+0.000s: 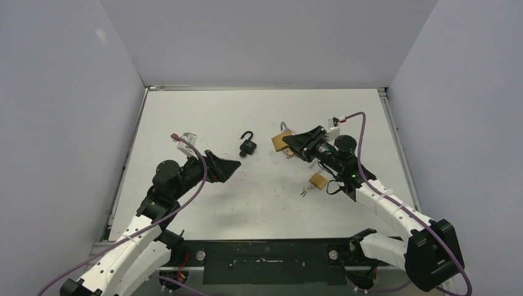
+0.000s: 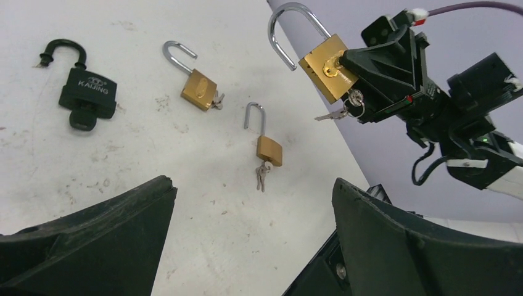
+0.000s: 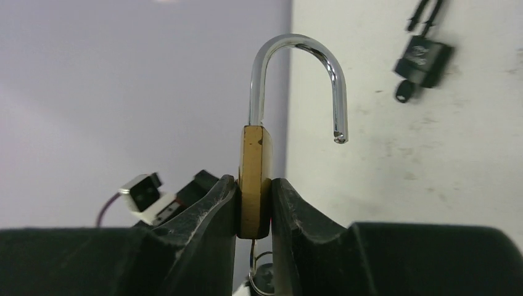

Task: Unlock with the key

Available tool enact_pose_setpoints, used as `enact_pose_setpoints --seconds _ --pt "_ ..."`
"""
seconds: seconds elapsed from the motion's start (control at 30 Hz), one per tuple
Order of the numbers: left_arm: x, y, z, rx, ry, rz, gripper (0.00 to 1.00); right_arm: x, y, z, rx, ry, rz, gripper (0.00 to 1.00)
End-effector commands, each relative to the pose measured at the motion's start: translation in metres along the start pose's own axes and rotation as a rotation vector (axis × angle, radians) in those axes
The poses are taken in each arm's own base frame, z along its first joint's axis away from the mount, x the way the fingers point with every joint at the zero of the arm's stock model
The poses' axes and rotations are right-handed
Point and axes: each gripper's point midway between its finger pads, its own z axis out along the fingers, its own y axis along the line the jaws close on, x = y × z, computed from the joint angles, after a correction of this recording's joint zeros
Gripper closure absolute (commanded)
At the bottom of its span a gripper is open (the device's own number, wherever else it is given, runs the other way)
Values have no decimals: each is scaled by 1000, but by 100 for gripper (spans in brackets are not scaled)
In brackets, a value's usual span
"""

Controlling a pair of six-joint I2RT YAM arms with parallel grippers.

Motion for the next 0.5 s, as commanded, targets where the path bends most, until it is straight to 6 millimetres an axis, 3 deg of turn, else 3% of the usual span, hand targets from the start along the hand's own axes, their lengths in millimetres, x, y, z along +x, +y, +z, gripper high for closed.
enact_pose_setpoints --seconds 0.0,0.13,0.47 --pt "-5 7 -10 -90 13 7 4 -7 -22 -8 185 -20 -265 100" --pt "-9 3 -12 -112 34 20 4 0 -48 -7 261 -21 -269 100" --pt "-5 3 -10 -121 75 3 4 45 -116 3 379 27 -241 100"
